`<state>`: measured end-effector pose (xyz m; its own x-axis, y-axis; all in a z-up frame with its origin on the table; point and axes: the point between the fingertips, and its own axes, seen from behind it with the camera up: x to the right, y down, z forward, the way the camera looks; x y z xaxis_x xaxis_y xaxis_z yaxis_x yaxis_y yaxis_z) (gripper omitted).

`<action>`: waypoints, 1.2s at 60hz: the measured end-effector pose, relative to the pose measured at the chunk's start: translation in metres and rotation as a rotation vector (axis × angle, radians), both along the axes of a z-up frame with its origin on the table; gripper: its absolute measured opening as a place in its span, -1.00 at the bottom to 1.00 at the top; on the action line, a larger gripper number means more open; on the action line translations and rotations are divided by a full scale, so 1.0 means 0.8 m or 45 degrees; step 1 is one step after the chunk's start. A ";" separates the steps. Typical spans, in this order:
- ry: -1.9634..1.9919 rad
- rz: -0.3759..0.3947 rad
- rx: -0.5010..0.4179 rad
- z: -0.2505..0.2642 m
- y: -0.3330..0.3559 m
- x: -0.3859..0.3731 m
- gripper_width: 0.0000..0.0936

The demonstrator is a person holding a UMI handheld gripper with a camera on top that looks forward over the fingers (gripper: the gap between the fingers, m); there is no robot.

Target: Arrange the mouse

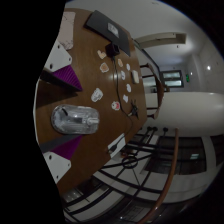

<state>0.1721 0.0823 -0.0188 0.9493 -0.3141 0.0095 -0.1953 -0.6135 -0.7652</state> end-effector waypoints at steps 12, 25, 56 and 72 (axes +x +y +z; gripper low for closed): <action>-0.003 0.071 -0.014 -0.001 0.023 -0.004 0.64; -0.024 0.078 -0.045 0.000 0.028 -0.001 -0.15; -0.158 0.314 0.215 0.188 -0.096 -0.310 -0.24; -0.126 0.448 -0.092 0.005 -0.127 -0.378 -0.22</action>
<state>-0.1305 -0.0195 -0.0150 0.9925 0.0364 0.1171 0.1103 -0.6832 -0.7218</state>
